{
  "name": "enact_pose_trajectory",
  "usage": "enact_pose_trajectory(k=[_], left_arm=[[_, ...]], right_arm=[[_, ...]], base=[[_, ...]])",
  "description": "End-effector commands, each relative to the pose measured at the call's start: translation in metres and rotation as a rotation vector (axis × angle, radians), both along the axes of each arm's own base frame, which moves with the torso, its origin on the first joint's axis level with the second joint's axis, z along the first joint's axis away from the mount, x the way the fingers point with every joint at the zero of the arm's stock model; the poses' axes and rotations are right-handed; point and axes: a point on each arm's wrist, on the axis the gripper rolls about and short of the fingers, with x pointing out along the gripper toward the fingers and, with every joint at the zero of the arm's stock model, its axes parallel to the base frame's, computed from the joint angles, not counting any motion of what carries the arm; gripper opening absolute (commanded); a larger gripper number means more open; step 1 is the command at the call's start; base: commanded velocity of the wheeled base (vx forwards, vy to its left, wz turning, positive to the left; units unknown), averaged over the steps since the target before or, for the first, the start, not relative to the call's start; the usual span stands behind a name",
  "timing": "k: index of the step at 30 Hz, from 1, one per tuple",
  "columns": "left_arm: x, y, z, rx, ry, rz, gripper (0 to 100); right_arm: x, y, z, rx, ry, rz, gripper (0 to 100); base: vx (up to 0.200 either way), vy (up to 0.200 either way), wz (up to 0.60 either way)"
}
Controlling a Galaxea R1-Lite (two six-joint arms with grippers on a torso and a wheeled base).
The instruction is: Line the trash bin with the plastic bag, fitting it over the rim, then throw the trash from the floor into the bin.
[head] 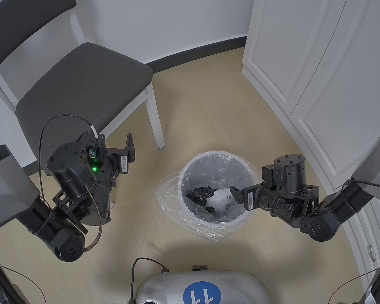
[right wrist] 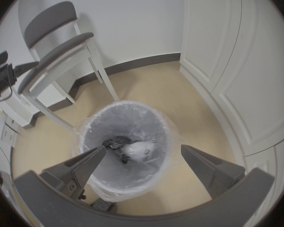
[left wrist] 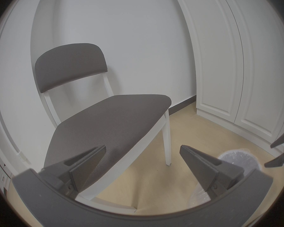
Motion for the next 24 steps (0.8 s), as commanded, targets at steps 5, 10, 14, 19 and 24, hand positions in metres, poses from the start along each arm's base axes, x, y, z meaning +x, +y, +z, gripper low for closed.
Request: enact_pose_trajectory(k=[5, 10, 14, 19, 24], left_arm=[[-0.005, -0.004, 0.002, -0.004, -0.003, -0.016, 100], [-0.012, -0.001, 0.023, -0.034, -0.063, -0.019, 100], [-0.018, 0.005, 0.047, -0.026, -0.131, 0.000, 100], [-0.035, 0.021, 0.086, -0.056, -0.223, 0.025, 100], [-0.045, 0.028, 0.098, -0.059, -0.223, 0.021, 100]], right_arm=[[-0.006, -0.025, 0.012, -0.078, -0.078, -0.077, 100], [-0.014, -0.042, 0.031, -0.077, -0.193, -0.099, 100], [-0.010, -0.052, 0.052, -0.011, -0.304, -0.140, 100], [-0.010, -0.064, 0.088, 0.058, -0.455, -0.189, 100], [-0.013, -0.078, 0.102, 0.071, -0.497, -0.227, 100]], base=[[0.000, 0.000, 0.00], [0.000, 0.000, 0.00], [0.000, 0.000, 0.00], [0.000, 0.000, 0.00], [0.000, 0.000, 0.00]])
